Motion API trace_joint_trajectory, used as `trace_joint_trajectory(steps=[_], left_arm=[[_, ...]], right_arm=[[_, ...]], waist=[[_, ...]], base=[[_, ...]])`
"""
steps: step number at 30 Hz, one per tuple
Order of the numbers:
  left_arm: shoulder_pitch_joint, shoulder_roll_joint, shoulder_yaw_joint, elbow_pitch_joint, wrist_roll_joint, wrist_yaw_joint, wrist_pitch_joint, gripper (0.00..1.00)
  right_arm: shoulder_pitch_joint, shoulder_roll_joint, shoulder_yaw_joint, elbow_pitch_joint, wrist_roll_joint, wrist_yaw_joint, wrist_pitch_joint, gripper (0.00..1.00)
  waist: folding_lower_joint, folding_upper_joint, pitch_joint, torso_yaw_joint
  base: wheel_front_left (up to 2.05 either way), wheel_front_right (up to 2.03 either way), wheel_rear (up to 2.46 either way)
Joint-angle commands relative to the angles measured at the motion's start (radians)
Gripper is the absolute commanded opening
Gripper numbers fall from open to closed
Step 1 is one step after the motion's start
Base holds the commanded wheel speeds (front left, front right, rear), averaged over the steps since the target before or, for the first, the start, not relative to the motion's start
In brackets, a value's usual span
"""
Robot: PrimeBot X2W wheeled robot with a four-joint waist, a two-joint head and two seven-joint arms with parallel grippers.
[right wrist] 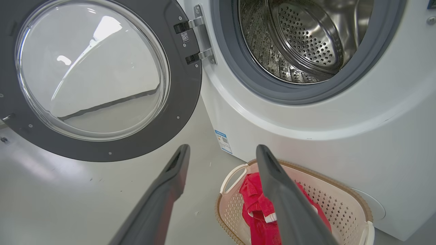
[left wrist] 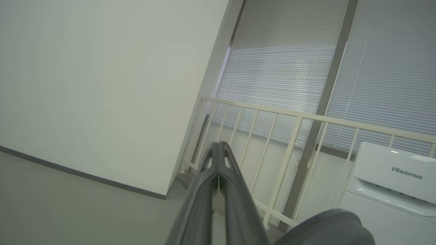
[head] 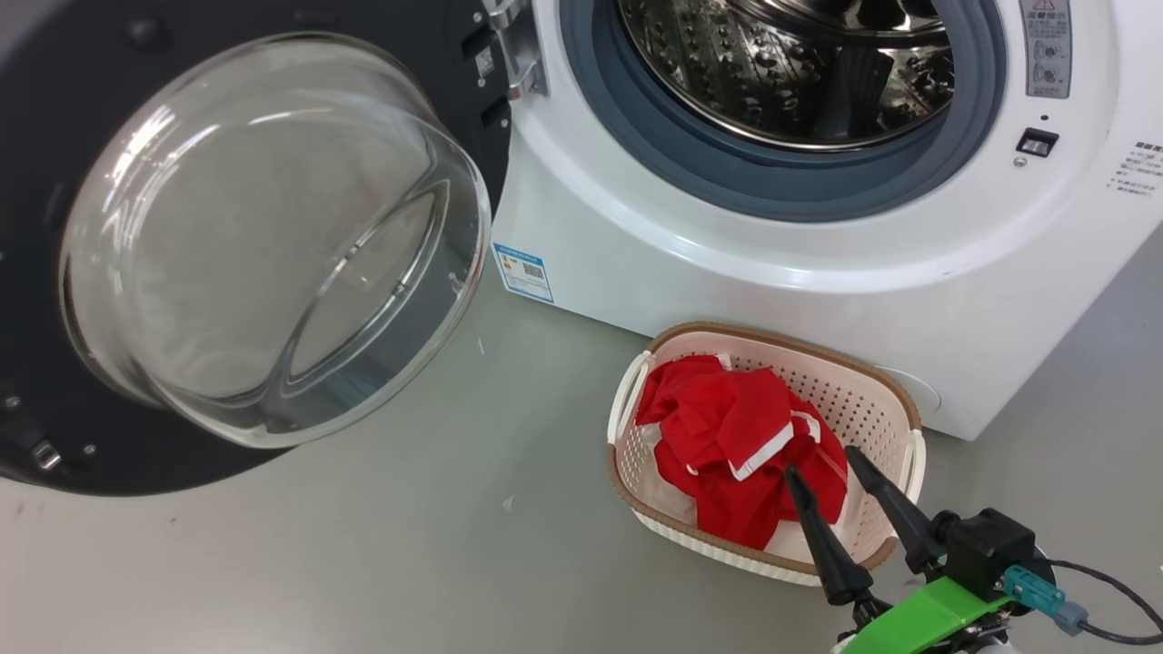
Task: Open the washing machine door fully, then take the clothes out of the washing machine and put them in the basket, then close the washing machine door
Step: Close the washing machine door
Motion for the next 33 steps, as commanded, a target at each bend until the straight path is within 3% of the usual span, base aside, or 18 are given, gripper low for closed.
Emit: trace_joint_trajectory(steps=[1,9,16,24,33], left_arm=[[-0.033,0.099,0.006,0.046,-0.023,-0.006,0.039,0.0],[-0.165,0.191,-0.064,0.368,-0.257,-0.006,0.351,0.0],[-0.223,0.221,-0.078,0.489,-0.395,-0.006,0.576,0.0],[-0.214,0.232,-0.126,0.503,-0.472,-0.006,0.773,0.0],[-0.135,0.222,-0.184,0.412,-0.532,-0.006,0.92,0.0]], right_arm=[[-0.041,-0.003,0.019,-0.026,-0.017,0.005,-0.006,1.0],[-0.053,-0.004,0.022,-0.021,-0.019,0.005,-0.006,1.0],[-0.06,-0.012,0.029,-0.019,-0.022,0.005,-0.006,1.0],[-0.061,-0.011,0.038,-0.015,-0.023,0.005,-0.006,1.0],[-0.06,-0.008,0.042,-0.015,-0.02,0.005,-0.006,1.0]], waist=[[0.0,0.0,0.012,-0.009],[0.0,0.0,0.039,-0.006],[0.0,0.0,0.055,0.0],[0.0,0.0,0.061,0.002],[0.0,0.0,0.051,-0.002]], base=[[0.0,0.0,0.0],[0.0,0.0,0.0],[0.0,0.0,0.0],[0.0,0.0,0.0],[0.0,0.0,0.0]])
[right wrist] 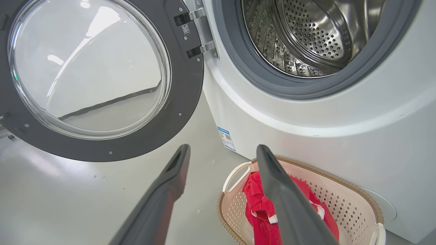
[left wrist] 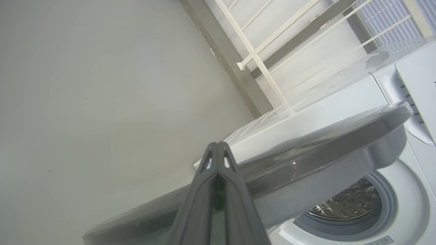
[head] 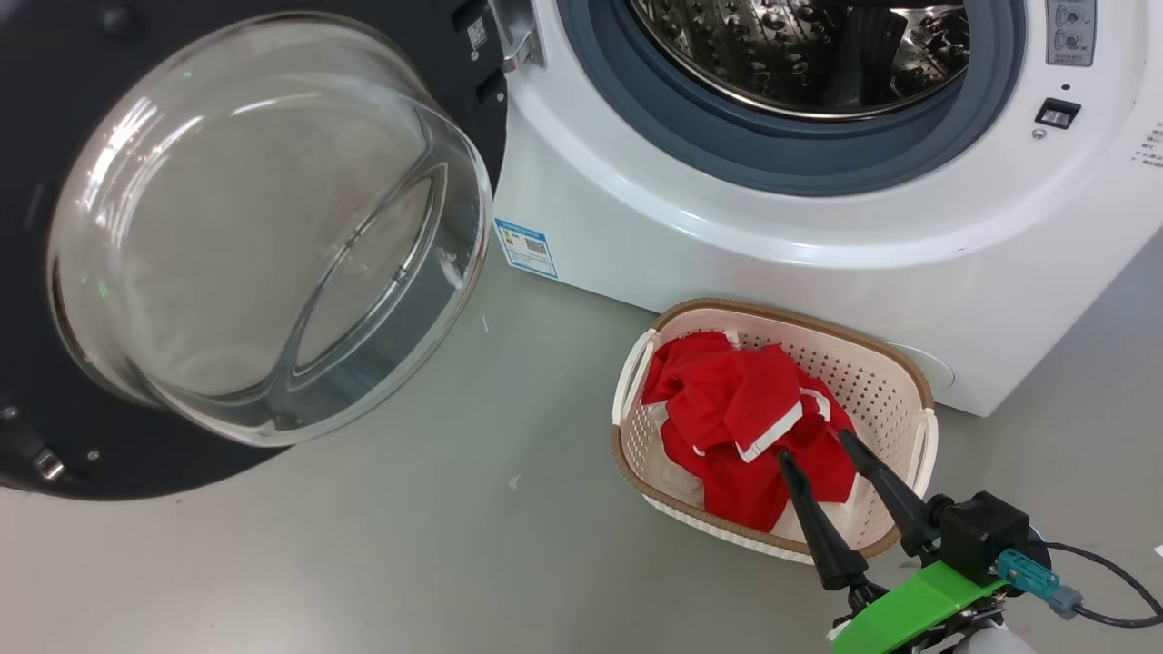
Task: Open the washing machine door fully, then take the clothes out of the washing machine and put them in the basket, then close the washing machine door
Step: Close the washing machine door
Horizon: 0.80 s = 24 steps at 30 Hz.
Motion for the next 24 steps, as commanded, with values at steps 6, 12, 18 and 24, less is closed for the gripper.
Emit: trace_joint_trajectory(steps=[6,12,18,24], left_arm=[[0.076,0.046,-0.033,-0.144,-0.058,-0.006,0.092,0.0],[0.138,0.058,-0.054,-0.264,-0.111,-0.006,0.135,0.0],[0.187,0.077,-0.063,-0.358,-0.17,-0.006,0.168,0.0],[0.219,0.088,-0.074,-0.439,-0.229,-0.006,0.2,0.0]], right_arm=[[-0.017,-0.001,0.02,-0.024,-0.016,0.005,-0.006,1.0],[-0.013,-0.001,0.014,-0.025,-0.014,0.005,-0.006,1.0],[-0.008,0.002,0.01,-0.027,-0.013,0.005,-0.006,1.0],[-0.006,0.006,0.006,-0.029,-0.013,0.005,-0.006,1.0]], waist=[[0.0,0.0,-0.008,0.0],[0.0,0.0,-0.02,-0.007],[0.0,0.0,-0.031,-0.015],[0.0,0.0,-0.036,-0.026]], base=[[0.0,0.0,0.0],[0.0,0.0,0.0],[0.0,0.0,0.0],[0.0,0.0,0.0]])
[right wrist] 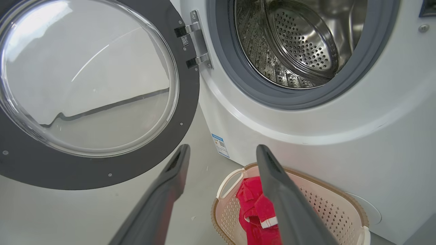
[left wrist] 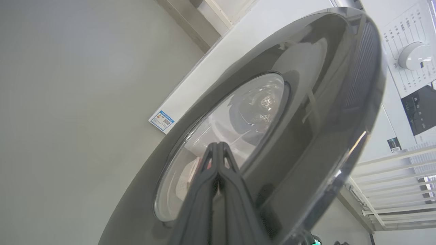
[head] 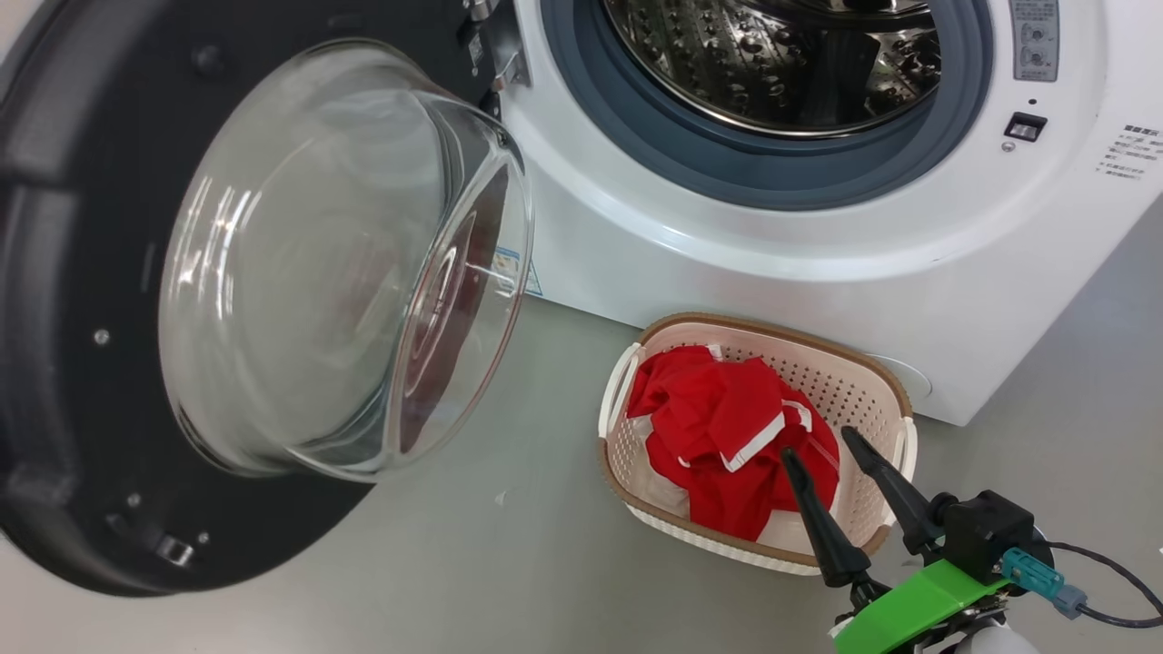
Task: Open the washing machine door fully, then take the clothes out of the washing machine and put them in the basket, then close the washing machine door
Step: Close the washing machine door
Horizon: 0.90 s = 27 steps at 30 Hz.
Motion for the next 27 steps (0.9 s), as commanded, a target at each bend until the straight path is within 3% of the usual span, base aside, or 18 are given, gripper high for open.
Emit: trace_joint_trajectory(steps=[1,13,27], left_arm=[[-0.001,0.06,0.029,-0.051,-0.024,-0.007,0.018,0.0],[0.065,0.057,0.004,-0.271,-0.111,-0.007,0.074,0.0],[0.042,0.004,-0.109,-0.417,-0.07,-0.007,0.026,0.0]], right_arm=[[-0.006,0.001,0.014,-0.028,-0.013,0.005,-0.006,1.0],[0.002,0.014,-0.019,-0.042,-0.017,0.005,-0.006,1.0],[0.005,0.026,-0.048,-0.057,-0.024,0.005,-0.006,1.0]], waist=[[0.0,0.0,-0.001,-0.005],[0.0,0.0,-0.007,-0.066],[0.0,0.0,0.003,-0.157]], base=[[0.0,0.0,0.0],[0.0,0.0,0.0],[0.0,0.0,0.0]])
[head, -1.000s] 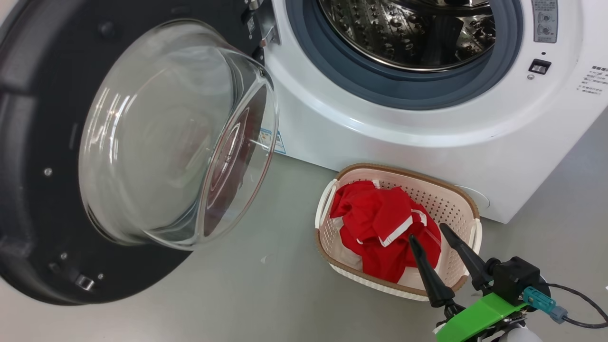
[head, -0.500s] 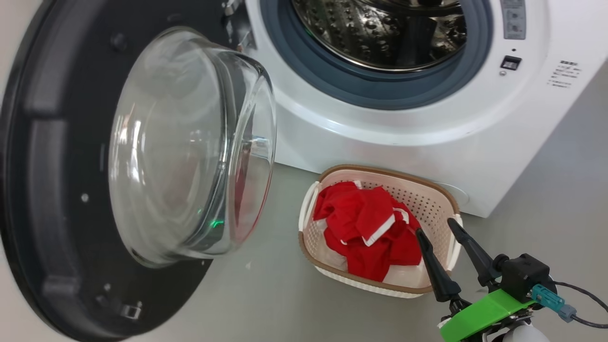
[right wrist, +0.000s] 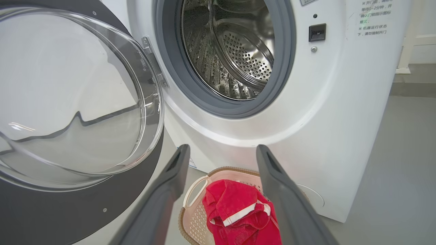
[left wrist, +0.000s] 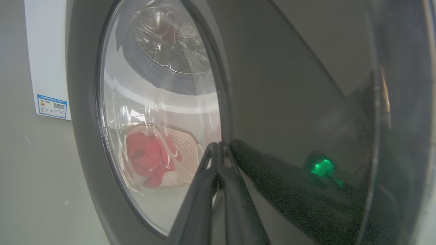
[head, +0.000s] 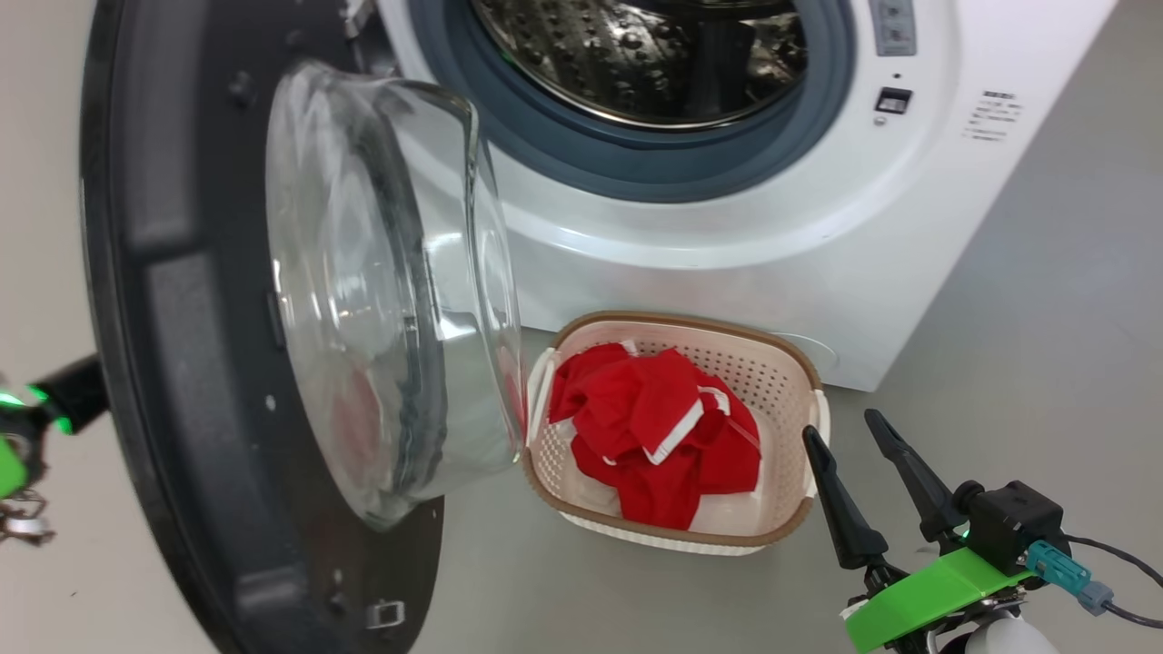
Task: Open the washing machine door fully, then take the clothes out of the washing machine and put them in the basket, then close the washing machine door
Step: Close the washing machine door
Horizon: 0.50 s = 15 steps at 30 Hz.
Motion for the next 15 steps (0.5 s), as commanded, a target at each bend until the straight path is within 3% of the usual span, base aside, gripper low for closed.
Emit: trace_joint_trajectory(steps=[1,15], left_arm=[[-0.05,0.038,0.026,-0.042,0.008,-0.007,-0.007,0.0],[-0.125,-0.005,-0.108,-0.069,0.079,-0.007,-0.15,0.0]], right_arm=[[-0.003,0.003,0.016,-0.031,-0.021,0.005,-0.006,1.0],[-0.007,0.017,0.007,-0.039,-0.024,0.005,-0.006,1.0]], waist=[[0.0,0.0,0.007,-0.022],[0.0,0.0,0.02,-0.116]], base=[[0.0,0.0,0.0],[0.0,0.0,0.0]])
